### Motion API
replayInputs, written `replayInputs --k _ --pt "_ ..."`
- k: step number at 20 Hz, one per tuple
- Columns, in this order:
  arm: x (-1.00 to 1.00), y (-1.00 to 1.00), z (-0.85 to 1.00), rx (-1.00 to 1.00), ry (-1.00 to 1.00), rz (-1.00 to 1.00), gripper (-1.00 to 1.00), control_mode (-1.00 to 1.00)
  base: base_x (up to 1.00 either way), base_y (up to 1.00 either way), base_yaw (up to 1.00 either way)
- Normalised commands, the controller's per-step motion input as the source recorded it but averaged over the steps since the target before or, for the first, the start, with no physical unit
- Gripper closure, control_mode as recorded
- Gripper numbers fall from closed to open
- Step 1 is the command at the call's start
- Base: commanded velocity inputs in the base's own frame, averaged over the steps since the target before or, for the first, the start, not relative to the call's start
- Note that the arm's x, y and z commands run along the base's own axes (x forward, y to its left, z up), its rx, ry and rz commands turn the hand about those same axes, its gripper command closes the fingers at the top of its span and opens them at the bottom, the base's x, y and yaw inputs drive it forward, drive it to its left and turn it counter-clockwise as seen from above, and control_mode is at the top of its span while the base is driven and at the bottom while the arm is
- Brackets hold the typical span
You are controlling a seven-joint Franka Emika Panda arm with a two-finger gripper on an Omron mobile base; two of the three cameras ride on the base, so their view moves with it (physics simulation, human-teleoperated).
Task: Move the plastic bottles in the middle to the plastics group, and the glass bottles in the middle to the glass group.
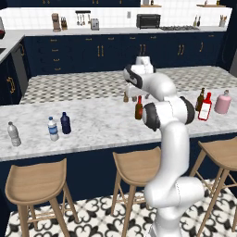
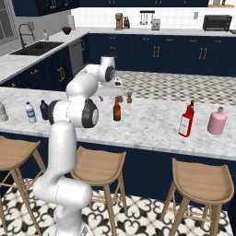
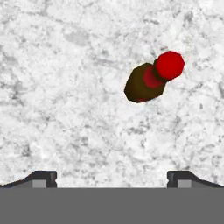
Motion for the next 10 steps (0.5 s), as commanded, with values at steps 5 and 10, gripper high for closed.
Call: replayInputs --k 5,10 --pt "0.12 -0.03 -0.17 0.22 -0.08 -0.07 -1.00 -1.00 0.00 0.00 0.00" --pt "0.21 -0.08 -0.12 -0.05 0.00 -0.12 -1.00 -1.00 0.00 0.00 0.00"
